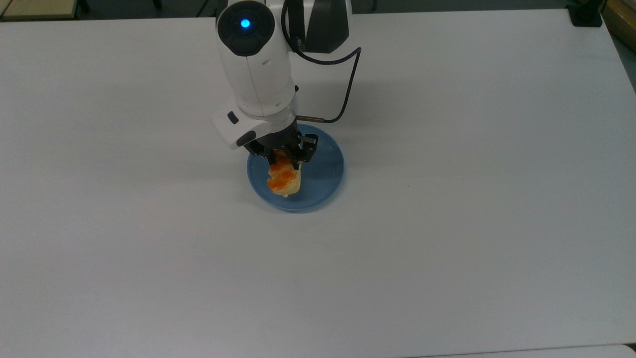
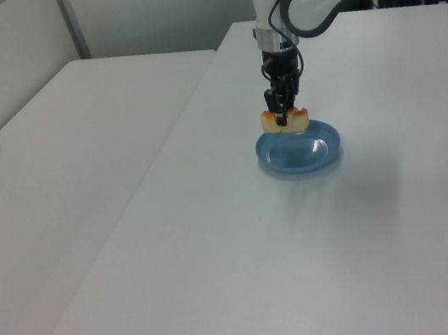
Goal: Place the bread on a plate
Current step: 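Open the gripper to release the bread onto the plate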
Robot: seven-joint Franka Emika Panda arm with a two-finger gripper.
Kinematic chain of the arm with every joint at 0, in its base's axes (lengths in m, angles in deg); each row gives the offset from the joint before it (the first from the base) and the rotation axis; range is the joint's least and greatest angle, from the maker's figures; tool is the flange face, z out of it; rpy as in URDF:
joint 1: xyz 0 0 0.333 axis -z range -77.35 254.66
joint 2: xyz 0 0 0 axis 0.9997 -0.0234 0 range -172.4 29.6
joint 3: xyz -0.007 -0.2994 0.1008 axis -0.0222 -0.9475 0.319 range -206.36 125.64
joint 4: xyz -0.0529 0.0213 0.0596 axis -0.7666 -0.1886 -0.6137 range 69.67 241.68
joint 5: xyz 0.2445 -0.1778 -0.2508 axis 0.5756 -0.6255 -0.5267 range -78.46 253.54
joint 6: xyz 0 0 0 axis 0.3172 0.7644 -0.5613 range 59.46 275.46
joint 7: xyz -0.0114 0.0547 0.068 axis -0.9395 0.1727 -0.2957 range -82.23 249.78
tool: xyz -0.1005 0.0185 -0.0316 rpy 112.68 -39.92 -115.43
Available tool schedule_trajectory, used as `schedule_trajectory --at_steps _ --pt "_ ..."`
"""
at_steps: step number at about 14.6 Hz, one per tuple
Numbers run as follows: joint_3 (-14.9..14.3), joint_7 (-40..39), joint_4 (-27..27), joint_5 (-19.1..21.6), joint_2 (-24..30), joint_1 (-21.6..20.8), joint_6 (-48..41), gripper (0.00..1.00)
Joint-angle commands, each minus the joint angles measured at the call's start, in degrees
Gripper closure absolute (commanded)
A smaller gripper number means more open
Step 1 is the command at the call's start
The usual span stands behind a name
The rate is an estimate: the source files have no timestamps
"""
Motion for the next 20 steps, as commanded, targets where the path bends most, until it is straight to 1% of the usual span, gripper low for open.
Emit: schedule_trajectory --at_steps 1,4,7,8,9,10,15,18,20 --pt "-0.24 0.97 2.79 -1.91 0.98 -2.08 1.74 0.54" --pt "-0.24 0.97 3.67 -2.69 0.72 -3.13 2.26 0.54" --pt "-0.24 2.72 3.68 -3.4 -1.21 -3.84 5.34 0.54" --pt "-0.24 3.08 3.68 -4.19 -1.39 -3.75 5.78 0.38" --pt "-0.24 3.25 3.68 -4.89 -1.48 -3.75 5.87 0.03" --pt "-0.24 3.52 3.68 -4.98 -1.48 -3.75 5.87 0.0" --pt "-0.24 3.52 3.41 -4.98 -1.13 -3.31 5.35 0.0" --pt "-0.59 3.95 3.15 -4.9 1.93 -2.09 2.46 0.0" --pt "-0.77 4.39 1.75 -4.72 4.83 -0.59 -3.06 0.0"
